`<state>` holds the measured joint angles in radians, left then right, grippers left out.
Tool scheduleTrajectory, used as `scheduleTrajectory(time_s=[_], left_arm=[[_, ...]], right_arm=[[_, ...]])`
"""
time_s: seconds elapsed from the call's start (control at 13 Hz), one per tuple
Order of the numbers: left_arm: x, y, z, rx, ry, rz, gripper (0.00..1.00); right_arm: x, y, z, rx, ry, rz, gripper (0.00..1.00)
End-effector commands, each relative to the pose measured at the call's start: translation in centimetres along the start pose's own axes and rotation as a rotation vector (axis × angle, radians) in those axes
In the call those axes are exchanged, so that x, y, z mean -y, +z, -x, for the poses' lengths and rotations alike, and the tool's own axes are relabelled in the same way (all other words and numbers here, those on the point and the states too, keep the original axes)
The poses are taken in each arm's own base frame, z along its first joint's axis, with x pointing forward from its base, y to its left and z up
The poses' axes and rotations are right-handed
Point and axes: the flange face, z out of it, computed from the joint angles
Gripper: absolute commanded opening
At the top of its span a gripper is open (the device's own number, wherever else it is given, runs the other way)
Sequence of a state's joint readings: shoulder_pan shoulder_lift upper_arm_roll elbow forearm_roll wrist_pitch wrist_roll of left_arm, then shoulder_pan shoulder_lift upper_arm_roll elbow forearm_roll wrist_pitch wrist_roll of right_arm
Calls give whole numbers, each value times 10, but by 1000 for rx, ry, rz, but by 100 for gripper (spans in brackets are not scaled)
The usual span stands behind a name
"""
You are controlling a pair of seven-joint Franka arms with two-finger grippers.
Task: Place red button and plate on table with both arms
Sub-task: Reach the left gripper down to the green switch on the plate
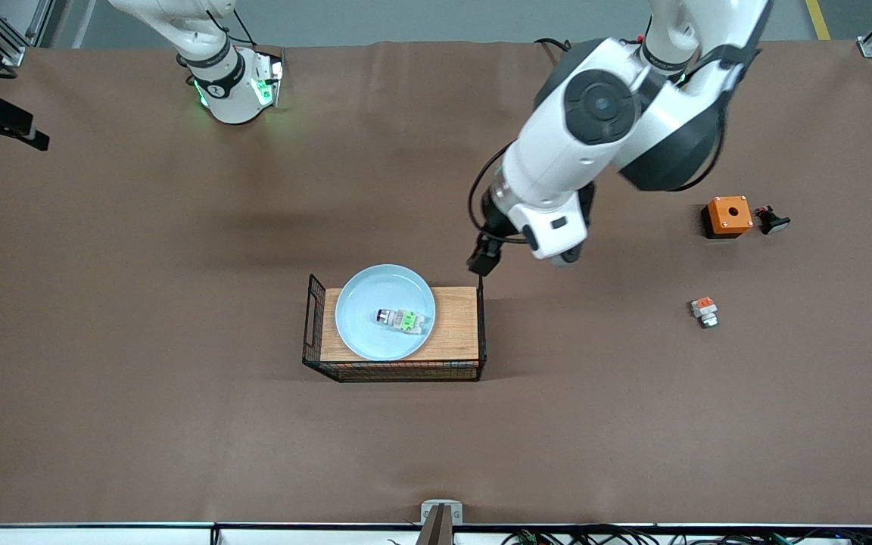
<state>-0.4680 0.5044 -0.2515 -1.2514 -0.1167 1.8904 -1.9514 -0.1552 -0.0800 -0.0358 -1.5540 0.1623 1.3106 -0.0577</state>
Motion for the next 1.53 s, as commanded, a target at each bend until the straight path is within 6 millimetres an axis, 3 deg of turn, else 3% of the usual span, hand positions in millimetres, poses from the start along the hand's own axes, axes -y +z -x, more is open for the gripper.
scheduleTrajectory(time_s=[0.0, 0.38, 0.69, 1.0, 1.3, 1.46], left_arm=[[-32, 25, 1, 29, -103, 53, 100], [-49, 73, 13, 86, -120, 126, 100], [-54, 107, 28, 100, -90, 119, 100], [-54, 127, 35, 112, -64, 142, 100], [-55, 138, 36, 118, -48, 153, 100], [-56, 150, 32, 114, -47, 149, 100]], right_arm=[[-13, 2, -5, 18, 33, -55, 100], [-8, 12, -15, 32, 25, -94, 100], [-2, 26, -36, 29, 54, -155, 100], [40, 32, -42, 19, 185, -132, 100], [63, 41, -52, 7, 286, -130, 100], [77, 54, -59, 3, 417, -139, 100]])
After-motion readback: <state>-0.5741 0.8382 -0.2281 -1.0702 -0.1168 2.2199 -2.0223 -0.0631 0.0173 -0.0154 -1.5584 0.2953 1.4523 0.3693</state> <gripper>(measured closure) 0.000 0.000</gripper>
